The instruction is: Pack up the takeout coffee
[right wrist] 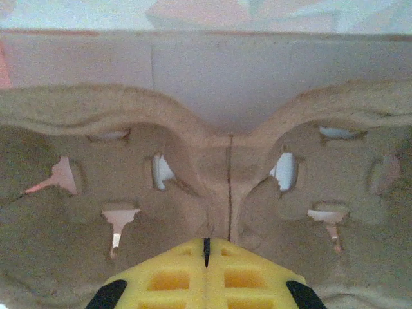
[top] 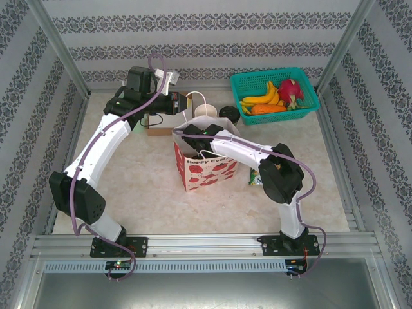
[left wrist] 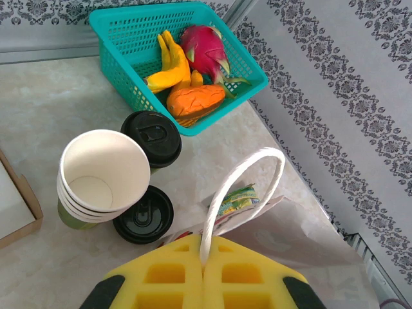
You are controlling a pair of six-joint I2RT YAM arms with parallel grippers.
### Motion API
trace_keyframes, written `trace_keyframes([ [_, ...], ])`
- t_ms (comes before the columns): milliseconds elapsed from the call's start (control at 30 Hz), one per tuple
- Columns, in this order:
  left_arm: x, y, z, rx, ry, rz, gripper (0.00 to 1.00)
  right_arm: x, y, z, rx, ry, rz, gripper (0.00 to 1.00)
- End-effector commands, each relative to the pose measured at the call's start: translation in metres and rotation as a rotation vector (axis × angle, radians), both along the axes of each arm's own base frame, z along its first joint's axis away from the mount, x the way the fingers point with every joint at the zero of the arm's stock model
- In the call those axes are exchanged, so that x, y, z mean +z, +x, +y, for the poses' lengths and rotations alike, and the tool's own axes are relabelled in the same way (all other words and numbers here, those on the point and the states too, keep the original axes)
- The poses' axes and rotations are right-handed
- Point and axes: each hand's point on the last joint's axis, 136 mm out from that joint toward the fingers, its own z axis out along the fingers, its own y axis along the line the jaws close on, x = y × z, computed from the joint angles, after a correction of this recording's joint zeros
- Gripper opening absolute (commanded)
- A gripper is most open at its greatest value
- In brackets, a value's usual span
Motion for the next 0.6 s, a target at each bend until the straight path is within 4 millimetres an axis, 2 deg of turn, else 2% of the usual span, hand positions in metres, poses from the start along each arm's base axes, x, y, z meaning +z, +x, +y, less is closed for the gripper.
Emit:
trace_keyframes([
  [0, -0.001, -0.002, 0.000, -0.023, 0.008, -0.004, 0.00, 0.012, 0.022, 0.006, -0.035, 0.023, -0.119, 0.00],
  [133, -0.003, -0.001, 0.000, -0.023, 0.007, 0.002, 0.00, -0.006, 0.026, 0.004, -0.046, 0.010, -0.108, 0.00],
  [400, -0.003, -0.001, -0.001, -0.025, 0.009, 0.003, 0.00, -0.045, 0.012, -0.005, -0.042, -0.037, -0.034, 0.00],
  [467, -0.004, 0.000, 0.000, -0.024, 0.008, 0.005, 0.00, -0.048, 0.011, -0.007, -0.042, -0.048, -0.026, 0.00],
  [567, -0.004, 0.000, -0.001, -0.027, 0.007, 0.008, 0.00, -0.042, 0.012, -0.005, -0.037, -0.038, -0.036, 0.00],
])
